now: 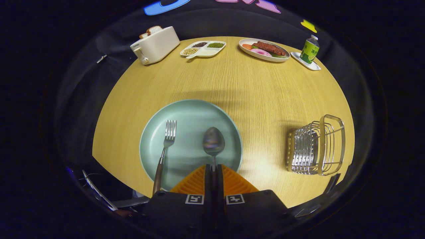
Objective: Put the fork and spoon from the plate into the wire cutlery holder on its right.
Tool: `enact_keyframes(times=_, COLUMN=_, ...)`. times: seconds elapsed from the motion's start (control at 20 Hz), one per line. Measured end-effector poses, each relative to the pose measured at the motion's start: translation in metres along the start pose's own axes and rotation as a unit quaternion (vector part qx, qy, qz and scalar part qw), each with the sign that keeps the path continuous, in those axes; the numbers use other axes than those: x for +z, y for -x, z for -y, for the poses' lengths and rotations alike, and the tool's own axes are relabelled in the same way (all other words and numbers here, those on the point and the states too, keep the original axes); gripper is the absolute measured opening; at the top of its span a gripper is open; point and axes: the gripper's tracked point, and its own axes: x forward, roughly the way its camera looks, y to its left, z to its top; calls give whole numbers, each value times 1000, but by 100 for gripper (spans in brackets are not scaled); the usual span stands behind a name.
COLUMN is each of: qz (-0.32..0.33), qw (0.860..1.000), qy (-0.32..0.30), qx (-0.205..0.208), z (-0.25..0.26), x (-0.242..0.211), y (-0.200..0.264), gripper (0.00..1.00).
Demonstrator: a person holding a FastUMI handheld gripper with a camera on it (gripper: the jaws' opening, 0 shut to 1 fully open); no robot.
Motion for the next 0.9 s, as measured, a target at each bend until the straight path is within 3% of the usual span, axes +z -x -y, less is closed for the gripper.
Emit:
enact_keyframes(times=0.45, qz=43, qw=998, qy=21, qx=36, z=-5, x=27, y=51, gripper=9)
enact_keyframes(times=0.75, qz=77, qw=996, qy=5, qx=51, z=52, x=48, y=128, gripper=9)
enact_keyframes(times=0.9, qz=80, qw=996, qy=-5, qx=35, z=103, x=50, y=159, gripper=9)
